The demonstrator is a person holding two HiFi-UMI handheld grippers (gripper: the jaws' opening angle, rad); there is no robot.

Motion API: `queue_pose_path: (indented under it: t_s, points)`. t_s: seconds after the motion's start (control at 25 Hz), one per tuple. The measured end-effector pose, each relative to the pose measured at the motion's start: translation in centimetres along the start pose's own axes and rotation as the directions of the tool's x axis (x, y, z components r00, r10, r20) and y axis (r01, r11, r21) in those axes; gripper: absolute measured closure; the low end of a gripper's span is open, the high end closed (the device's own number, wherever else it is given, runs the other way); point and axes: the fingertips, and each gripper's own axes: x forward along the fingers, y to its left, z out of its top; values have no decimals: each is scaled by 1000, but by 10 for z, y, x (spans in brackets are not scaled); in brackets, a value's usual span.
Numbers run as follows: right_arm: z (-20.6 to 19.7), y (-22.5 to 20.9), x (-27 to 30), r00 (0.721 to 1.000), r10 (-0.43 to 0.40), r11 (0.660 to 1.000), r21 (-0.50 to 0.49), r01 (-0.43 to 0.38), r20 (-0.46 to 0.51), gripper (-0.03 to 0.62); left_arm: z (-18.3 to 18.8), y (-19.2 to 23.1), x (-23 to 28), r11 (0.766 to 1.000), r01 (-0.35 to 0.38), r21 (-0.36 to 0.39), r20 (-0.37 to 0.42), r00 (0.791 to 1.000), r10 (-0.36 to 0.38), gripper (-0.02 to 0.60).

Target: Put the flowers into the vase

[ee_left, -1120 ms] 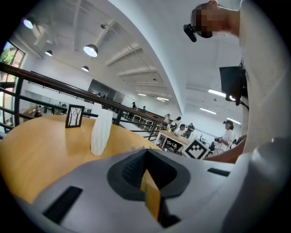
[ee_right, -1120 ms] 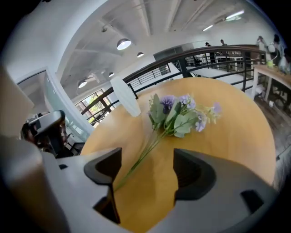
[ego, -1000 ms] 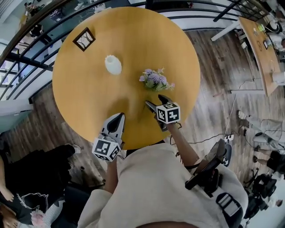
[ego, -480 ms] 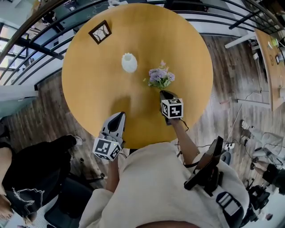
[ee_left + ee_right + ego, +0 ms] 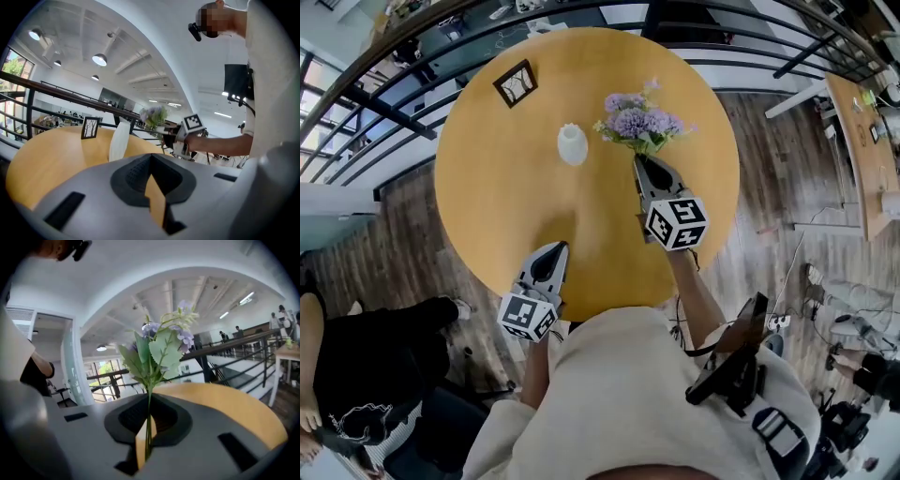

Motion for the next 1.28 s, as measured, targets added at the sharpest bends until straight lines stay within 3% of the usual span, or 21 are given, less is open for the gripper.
queue_pose_path:
  t_s: [0.12,0.24,0.36,0.44,0.52,0.8,1.12,1.28]
  points:
    - [101,39,14,964,137,990,-68,-124,226,576,2,0,-9,1000,-18,3,14,1000,18,575]
    - [176,85,27,863,304,951,-179,-251,404,576,4,9,-23,998,-64,2,36,997,64,575]
    - [206,112,35,773,415,909,-251,-332,481,577,2,11,-35,990,-139,-3,52,989,139,575]
    - [208,119,42,742,452,892,-271,-362,495,576,-1,12,-44,982,-187,-10,59,981,187,575]
    - [203,123,53,730,472,882,-273,-385,494,576,-4,14,-52,974,-226,-18,59,972,227,575]
    - [166,112,86,749,472,882,-265,-390,465,576,-13,17,-66,954,-296,-48,36,954,297,575]
    - [81,99,89,831,434,901,-190,-391,347,572,-10,11,-57,966,-255,-53,21,966,256,575]
    - [35,94,94,889,397,913,-198,-357,229,465,-7,6,-48,972,-230,-36,24,973,231,575]
